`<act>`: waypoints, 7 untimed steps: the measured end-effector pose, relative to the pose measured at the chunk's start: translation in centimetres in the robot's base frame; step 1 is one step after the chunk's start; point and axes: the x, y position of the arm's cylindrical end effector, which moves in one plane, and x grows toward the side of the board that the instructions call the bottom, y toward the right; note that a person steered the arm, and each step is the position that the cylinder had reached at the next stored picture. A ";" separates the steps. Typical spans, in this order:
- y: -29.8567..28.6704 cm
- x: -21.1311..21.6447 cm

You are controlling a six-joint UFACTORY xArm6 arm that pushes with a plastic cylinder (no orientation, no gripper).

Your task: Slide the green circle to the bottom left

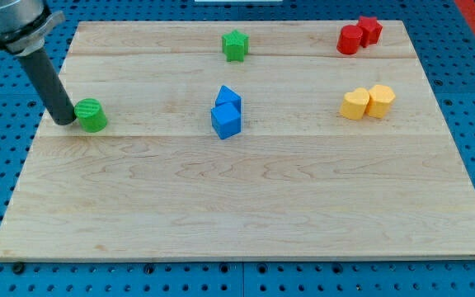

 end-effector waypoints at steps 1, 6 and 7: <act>0.3 -2.6; 10.0 5.4; 8.7 9.4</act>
